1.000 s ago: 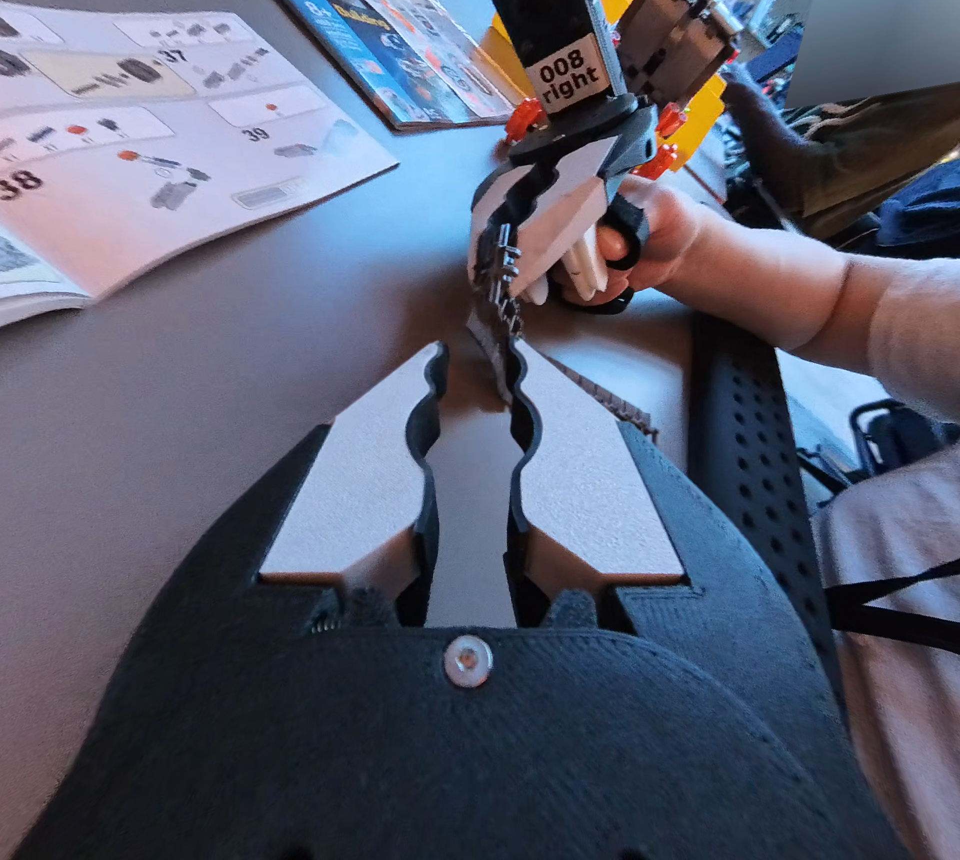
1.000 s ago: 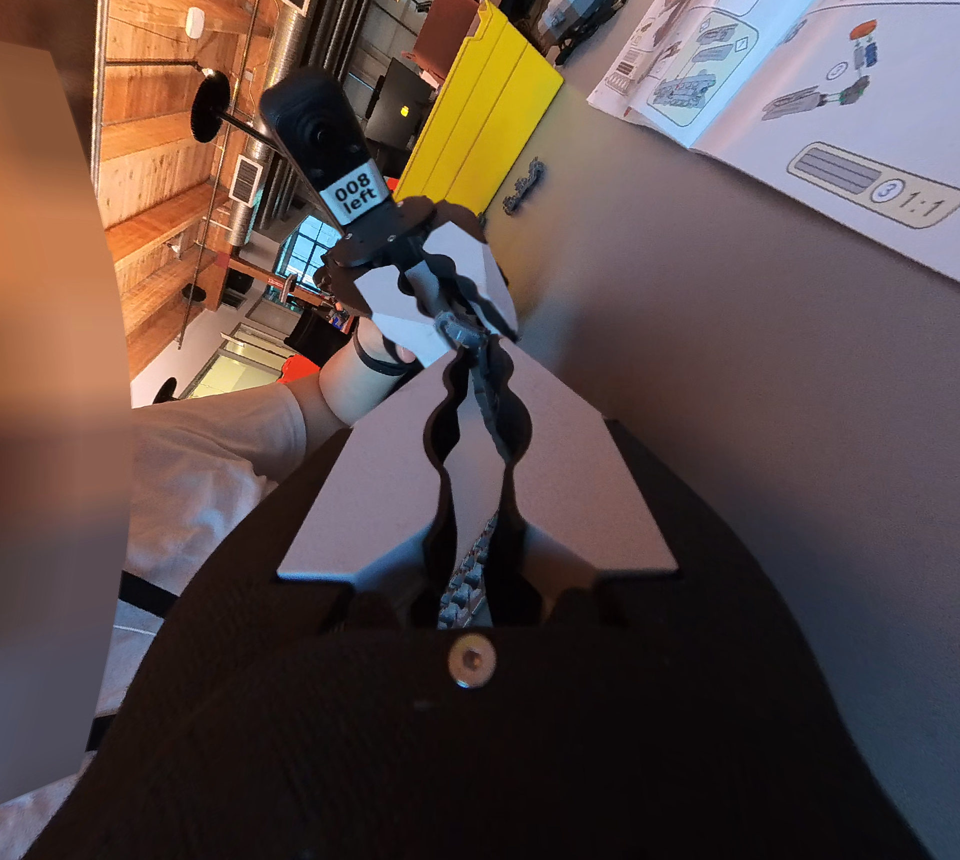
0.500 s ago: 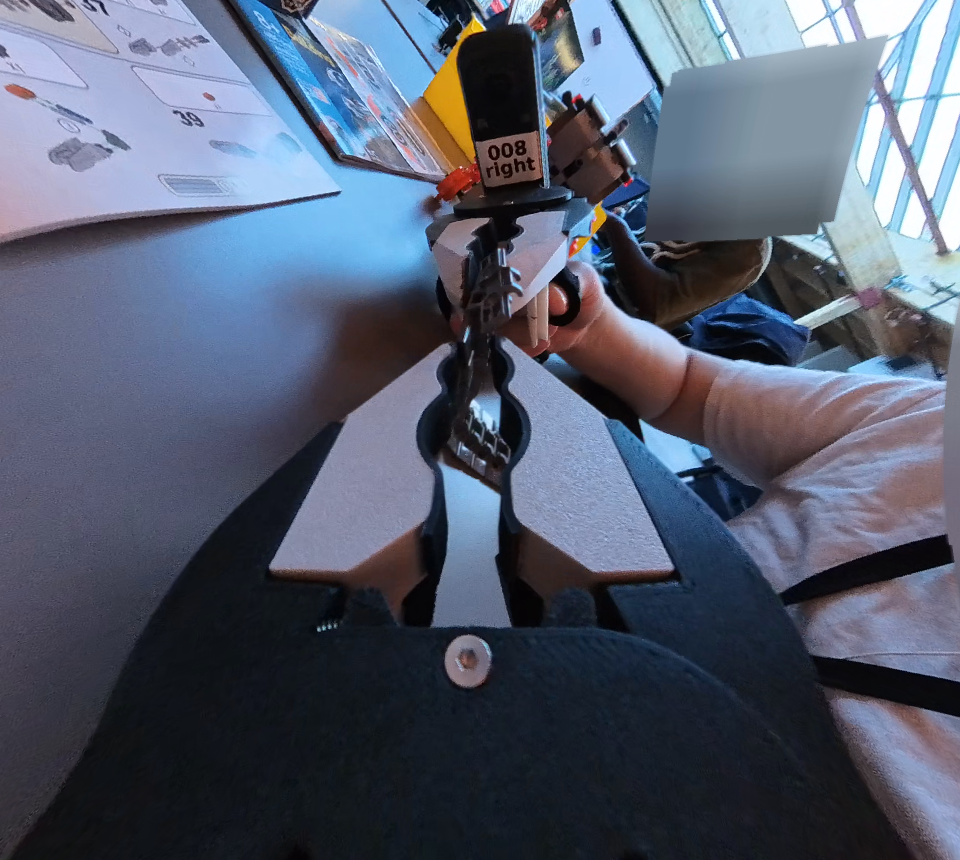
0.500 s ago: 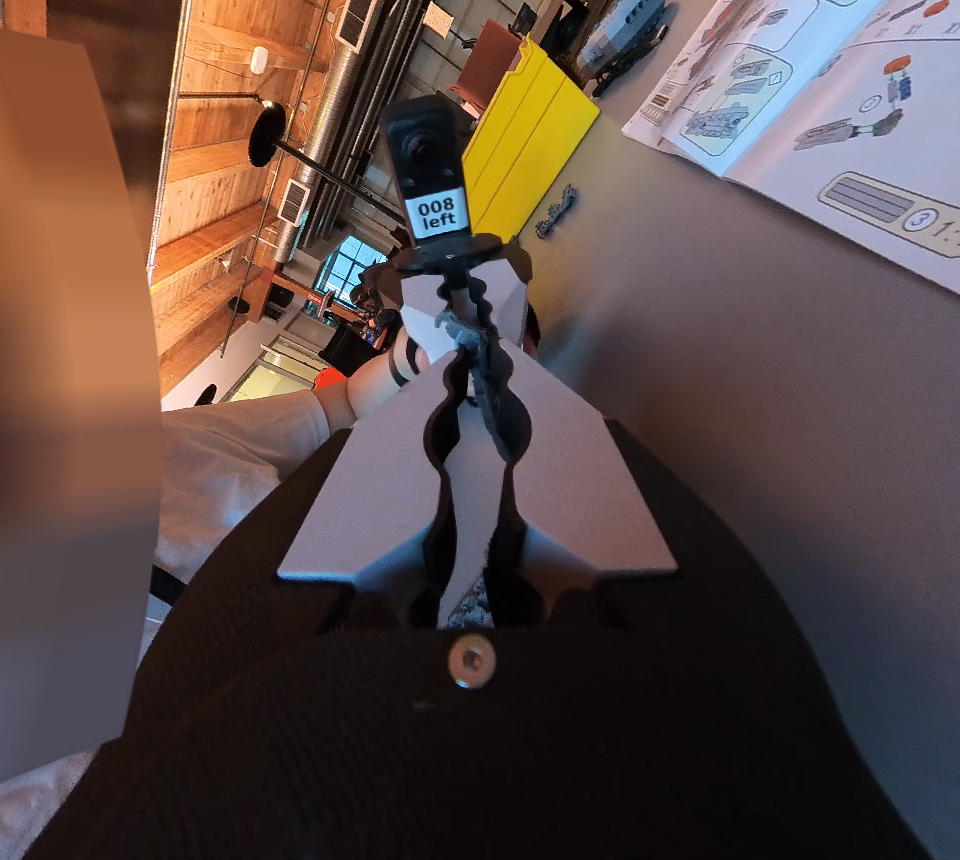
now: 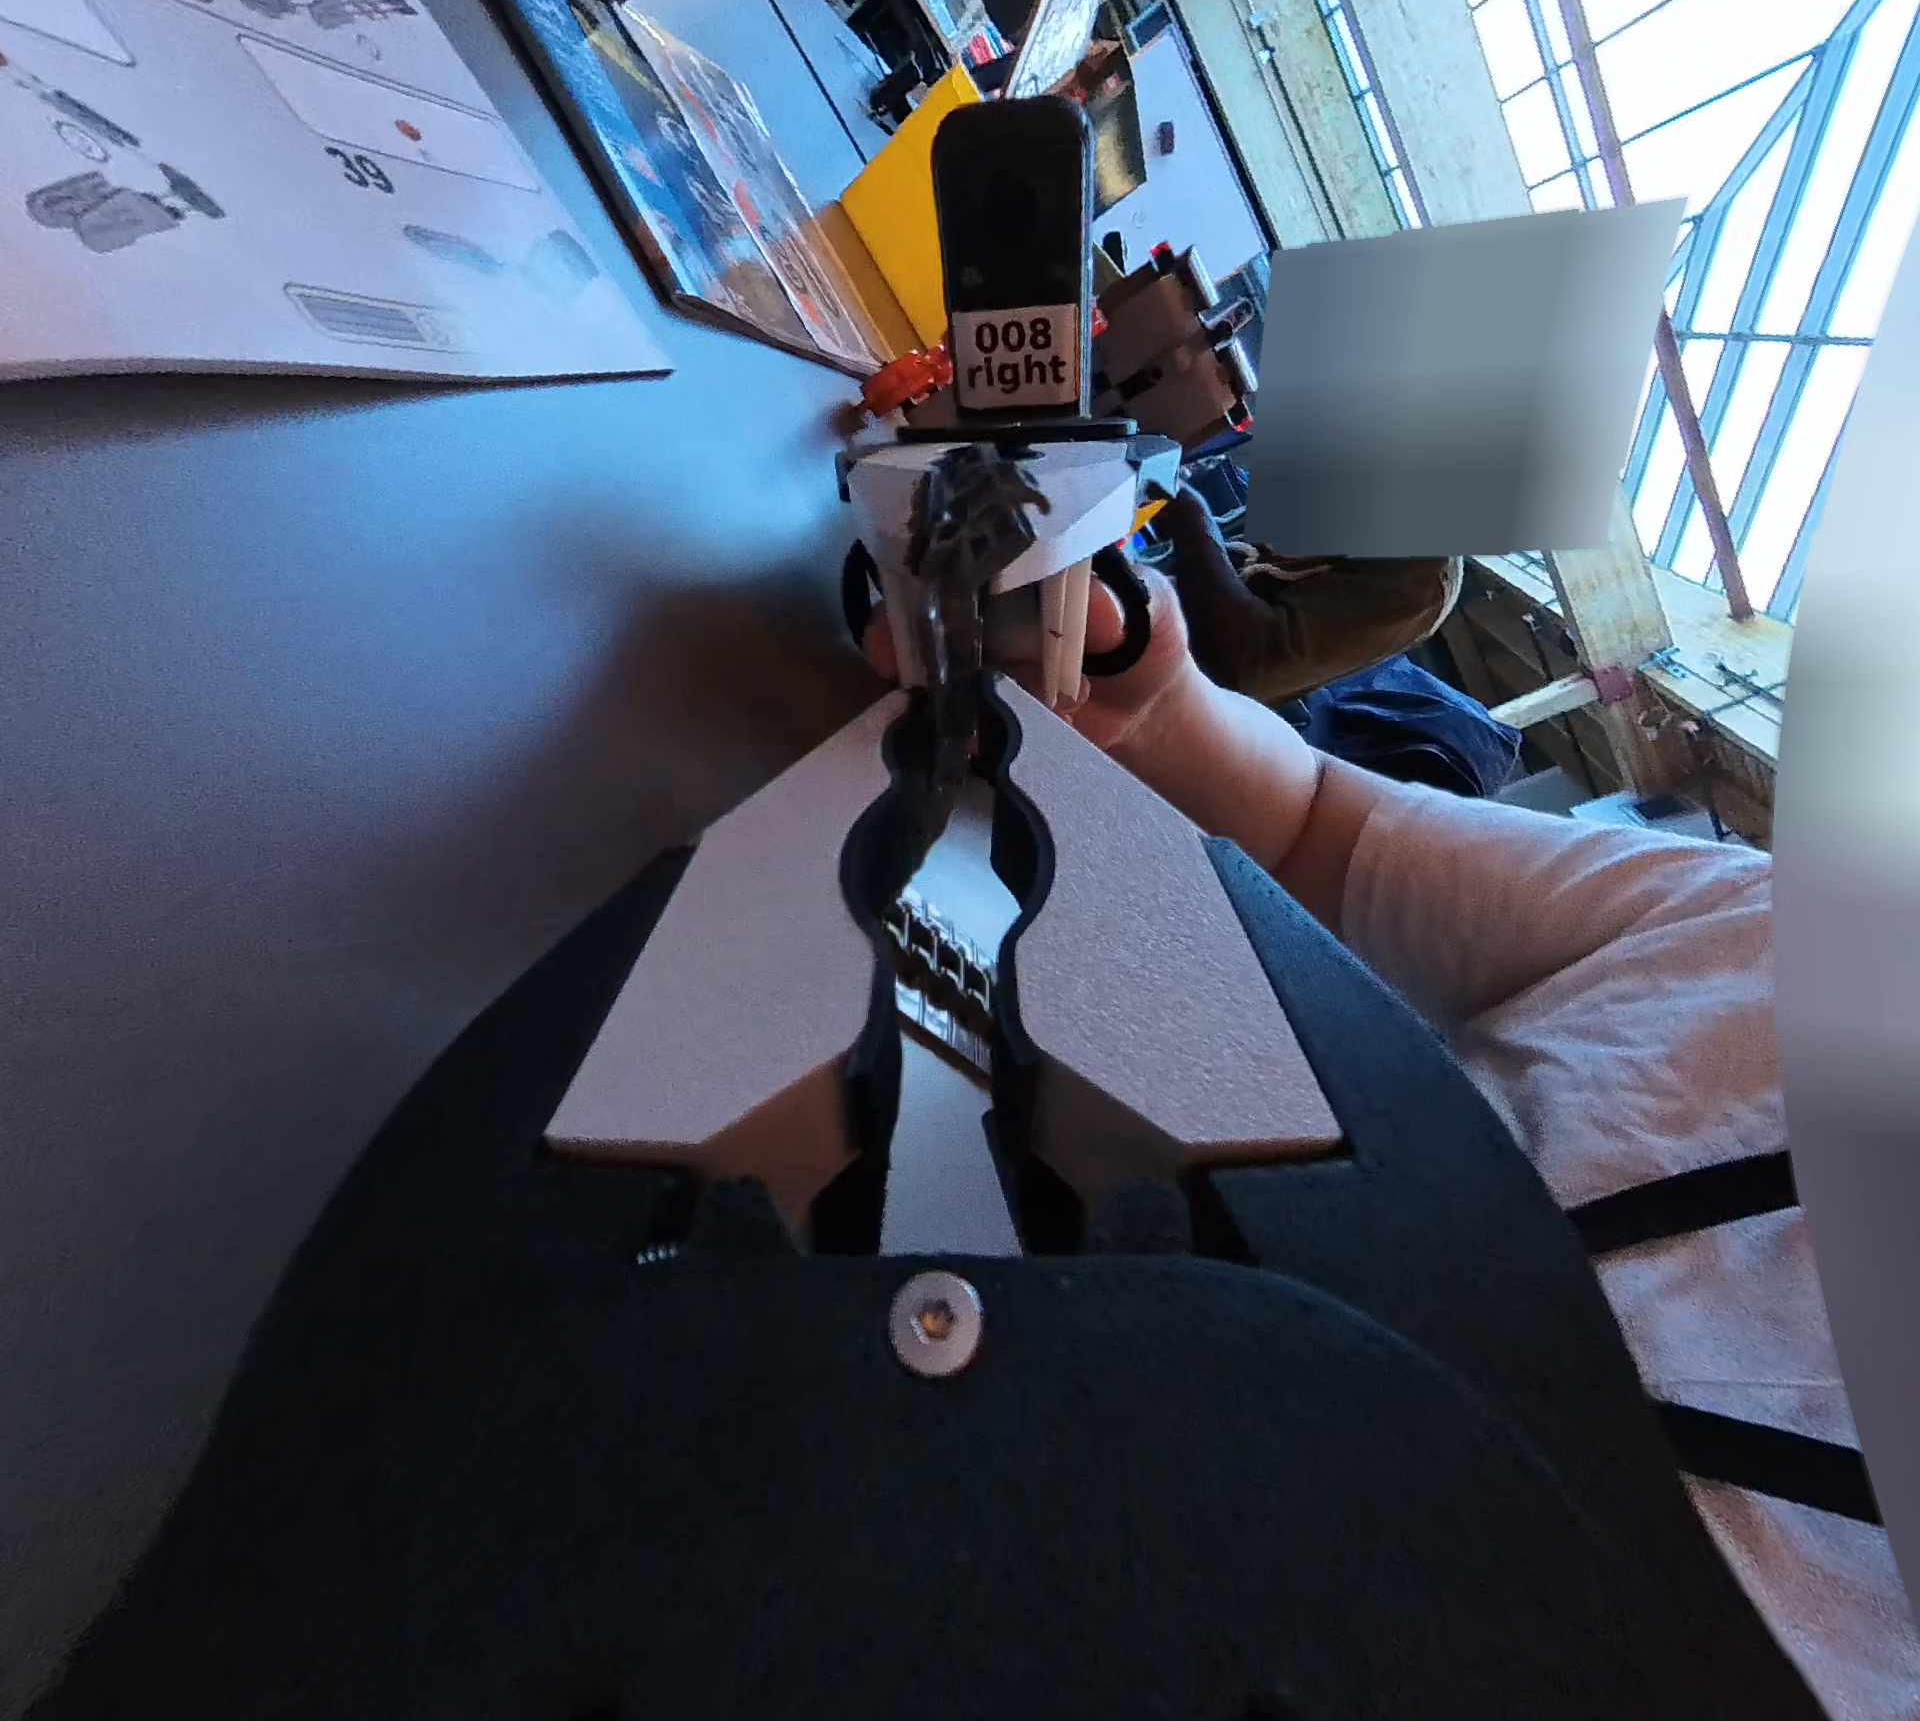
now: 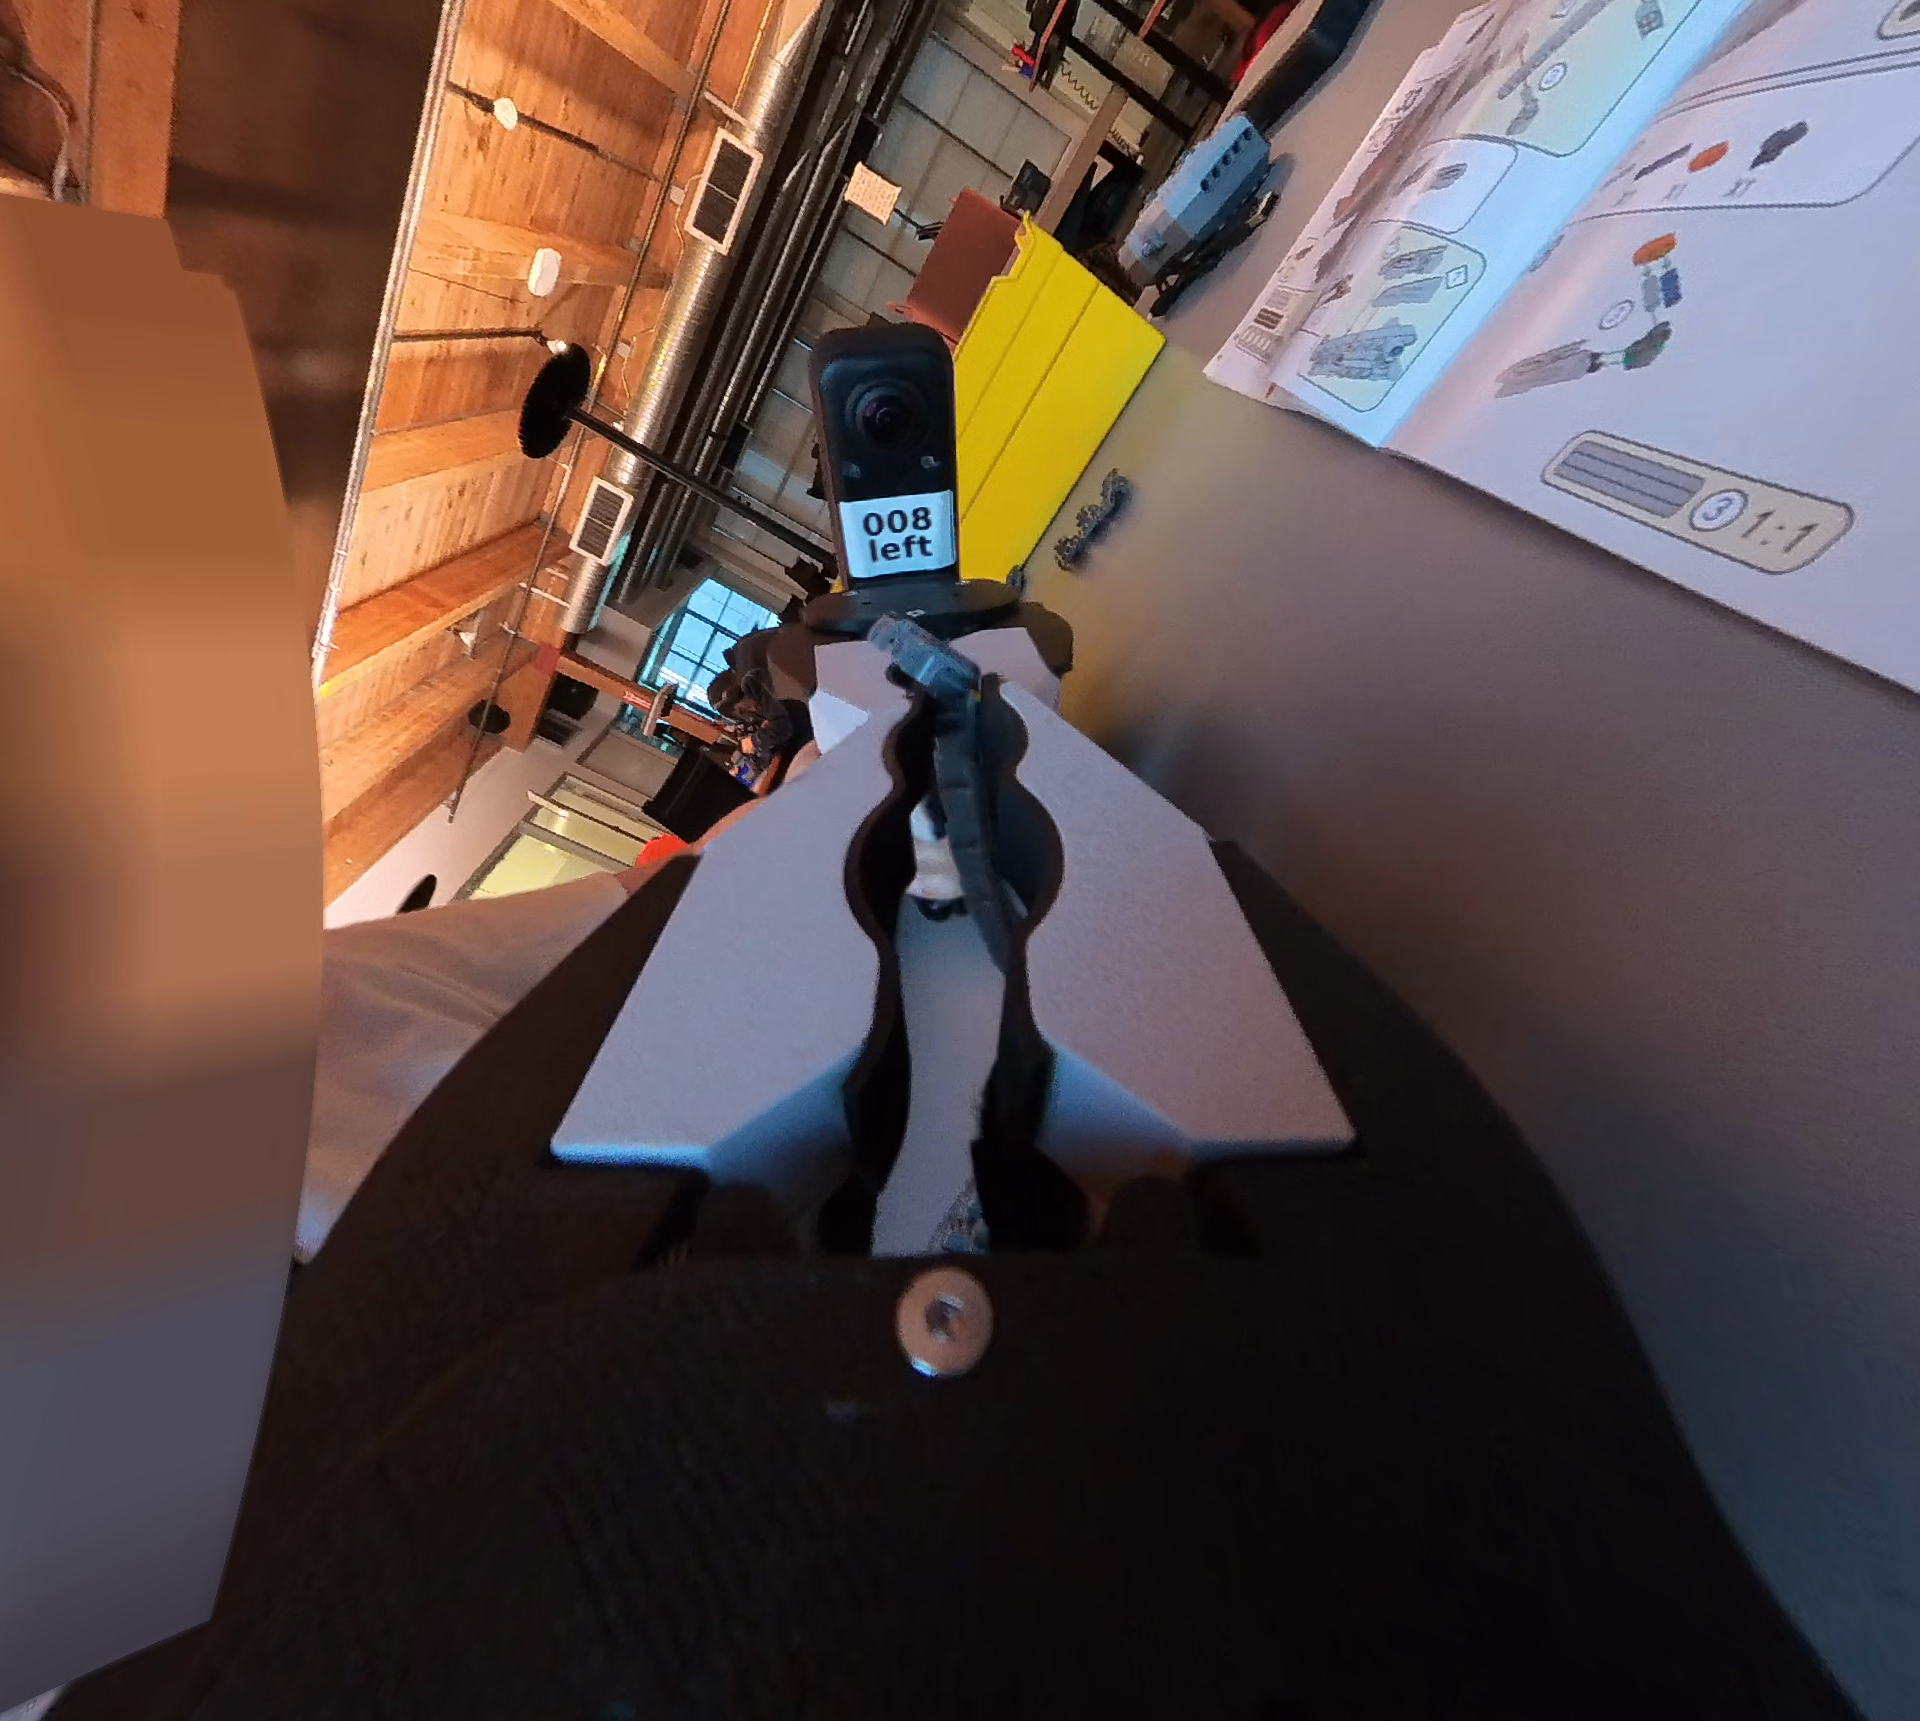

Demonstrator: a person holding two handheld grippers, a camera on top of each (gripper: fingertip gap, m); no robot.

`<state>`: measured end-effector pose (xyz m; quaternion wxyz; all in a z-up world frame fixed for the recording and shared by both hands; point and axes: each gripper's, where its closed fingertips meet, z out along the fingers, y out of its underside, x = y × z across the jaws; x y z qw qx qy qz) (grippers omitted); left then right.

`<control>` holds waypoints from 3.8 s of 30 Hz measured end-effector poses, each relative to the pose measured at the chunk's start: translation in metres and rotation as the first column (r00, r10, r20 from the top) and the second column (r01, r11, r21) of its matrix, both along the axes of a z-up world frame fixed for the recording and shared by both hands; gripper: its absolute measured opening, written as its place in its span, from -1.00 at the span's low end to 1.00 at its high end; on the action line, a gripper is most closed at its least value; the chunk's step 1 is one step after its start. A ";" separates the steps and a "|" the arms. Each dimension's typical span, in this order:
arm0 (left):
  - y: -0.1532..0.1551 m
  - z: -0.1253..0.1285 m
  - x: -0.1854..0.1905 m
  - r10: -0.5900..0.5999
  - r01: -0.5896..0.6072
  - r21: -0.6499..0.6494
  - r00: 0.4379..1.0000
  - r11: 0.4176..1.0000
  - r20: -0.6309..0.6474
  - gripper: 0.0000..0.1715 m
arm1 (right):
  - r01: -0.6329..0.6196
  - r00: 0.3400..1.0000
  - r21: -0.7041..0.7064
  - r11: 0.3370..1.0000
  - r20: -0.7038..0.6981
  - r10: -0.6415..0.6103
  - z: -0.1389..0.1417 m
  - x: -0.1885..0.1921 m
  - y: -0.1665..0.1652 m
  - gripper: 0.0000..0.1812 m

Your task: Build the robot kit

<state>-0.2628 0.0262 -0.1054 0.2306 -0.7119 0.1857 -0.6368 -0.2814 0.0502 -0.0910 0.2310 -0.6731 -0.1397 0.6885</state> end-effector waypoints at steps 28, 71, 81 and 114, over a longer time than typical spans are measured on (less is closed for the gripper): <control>-0.003 0.002 -0.014 -0.090 0.092 -0.054 0.995 0.994 0.046 -0.93 | -0.109 0.986 0.006 0.994 0.129 0.107 -0.014 -0.003 -0.019 -0.94; -0.014 -0.022 -0.002 -0.123 0.124 -0.004 0.980 0.992 -0.154 -0.94 | -0.286 0.803 0.517 0.807 0.589 -0.092 -0.026 0.011 -0.027 -0.94; -0.014 -0.024 -0.001 -0.124 0.125 -0.003 0.978 0.992 -0.171 -0.93 | -0.302 0.791 0.524 0.796 0.603 -0.097 -0.028 0.012 -0.027 -0.94; -0.020 -0.035 0.000 -0.147 0.155 0.012 0.957 0.988 -0.251 -0.93 | -0.364 0.738 0.527 0.768 0.667 -0.108 -0.037 0.014 -0.033 -0.94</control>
